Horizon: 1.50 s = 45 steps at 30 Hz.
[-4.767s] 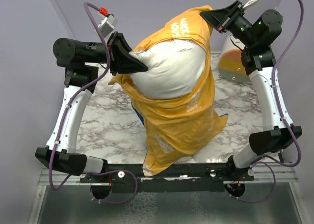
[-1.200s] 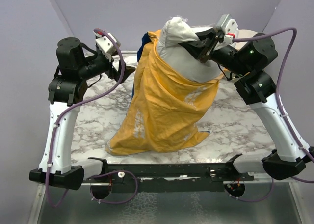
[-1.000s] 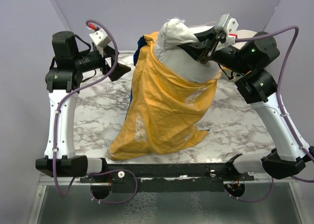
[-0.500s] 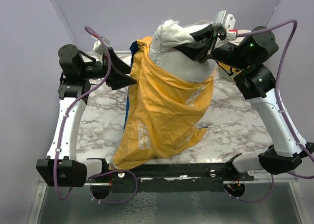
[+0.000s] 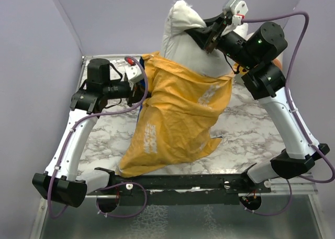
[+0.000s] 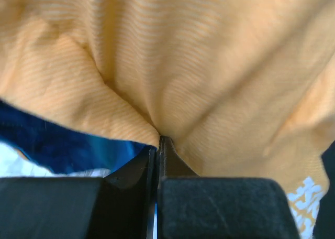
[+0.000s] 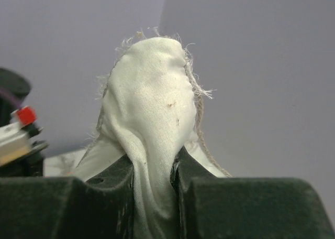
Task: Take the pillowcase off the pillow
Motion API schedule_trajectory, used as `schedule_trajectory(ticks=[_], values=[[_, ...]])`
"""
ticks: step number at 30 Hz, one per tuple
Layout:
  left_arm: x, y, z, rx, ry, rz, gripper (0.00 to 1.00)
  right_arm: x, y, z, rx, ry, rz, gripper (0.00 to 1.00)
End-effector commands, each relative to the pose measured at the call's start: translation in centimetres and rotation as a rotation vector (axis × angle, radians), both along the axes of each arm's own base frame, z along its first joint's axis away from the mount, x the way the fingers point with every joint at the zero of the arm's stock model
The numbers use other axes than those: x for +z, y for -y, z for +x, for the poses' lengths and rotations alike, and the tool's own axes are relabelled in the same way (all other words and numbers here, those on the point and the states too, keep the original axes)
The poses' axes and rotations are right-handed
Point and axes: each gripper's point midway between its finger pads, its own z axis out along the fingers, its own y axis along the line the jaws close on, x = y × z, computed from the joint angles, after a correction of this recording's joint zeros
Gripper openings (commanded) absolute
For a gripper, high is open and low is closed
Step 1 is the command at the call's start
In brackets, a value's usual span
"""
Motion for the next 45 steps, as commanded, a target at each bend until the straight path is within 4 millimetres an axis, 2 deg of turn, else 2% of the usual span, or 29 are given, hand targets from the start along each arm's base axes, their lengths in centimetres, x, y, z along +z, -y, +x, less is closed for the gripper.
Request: schedule_trajectory(ticks=[1, 4, 7, 9, 13, 14, 16, 17, 18, 21, 23, 25, 28, 30, 32, 39, 45], values=[[-7.7, -4.2, 0.2, 0.075, 0.079, 0.331, 0.0, 11.2, 10.2, 1.4, -0.493, 0.219, 0.373, 0.01], [-10.7, -6.1, -1.0, 0.038, 0.101, 0.472, 0.0, 12.2, 14.6, 2.2, -0.73, 0.247, 0.445, 0.01], [-13.2, -7.8, -2.8, -0.049, 0.144, 0.594, 0.0, 12.9, 18.9, 2.2, -0.95, 0.277, 0.516, 0.01], [-14.6, -8.8, -3.2, -0.053, 0.158, 0.655, 0.0, 13.4, 21.9, 1.7, -1.086, 0.281, 0.577, 0.01], [-15.6, -10.5, -2.0, 0.011, 0.188, 0.72, 0.0, 13.9, 24.4, 1.2, -1.185, 0.288, 0.61, 0.01], [-15.6, -10.8, -1.3, 0.045, 0.184, 0.715, 0.05, 13.9, 24.6, 1.3, -1.197, 0.285, 0.602, 0.01], [-14.8, -11.3, 0.3, 0.143, 0.159, 0.677, 0.72, 13.4, 24.6, 1.7, -1.2, 0.271, 0.59, 0.01], [-14.0, -11.5, 1.1, 0.189, 0.146, 0.64, 0.93, 13.1, 24.1, 1.9, -1.17, 0.267, 0.587, 0.01], [-13.0, -11.6, 1.8, 0.224, 0.136, 0.595, 0.98, 12.9, 23.3, 1.7, -1.107, 0.281, 0.586, 0.01], [-10.7, -11.6, 2.2, 0.24, 0.108, 0.489, 0.99, 12.5, 20.4, 0.5, -0.883, 0.332, 0.575, 0.01], [-10.0, -11.1, 1.6, 0.205, 0.083, 0.441, 0.99, 12.1, 19.3, -0.1, -0.803, 0.349, 0.567, 0.01], [-10.7, -10.9, 0.8, 0.157, 0.046, 0.437, 0.99, 11.6, 18.6, -0.2, -0.761, 0.354, 0.553, 0.01], [-13.6, -11.5, 0.4, 0.113, -0.013, 0.482, 0.99, 11.2, 18.0, -0.2, -0.724, 0.349, 0.547, 0.01], [-15.4, -12.2, 1.0, 0.114, -0.031, 0.507, 0.99, 11.0, 17.6, -0.2, -0.7, 0.346, 0.543, 0.01], [-16.2, -12.5, 2.4, 0.138, -0.026, 0.503, 0.99, 11.0, 17.4, -0.5, -0.677, 0.342, 0.548, 0.01], [-14.6, -11.0, 7.3, 0.216, 0.024, 0.333, 0.99, 11.8, 17.5, -0.4, -0.617, 0.277, 0.63, 0.01], [-15.7, -8.9, 7.7, 0.214, 0.073, 0.286, 0.99, 13.1, 17.1, -0.8, -0.483, 0.212, 0.752, 0.01]])
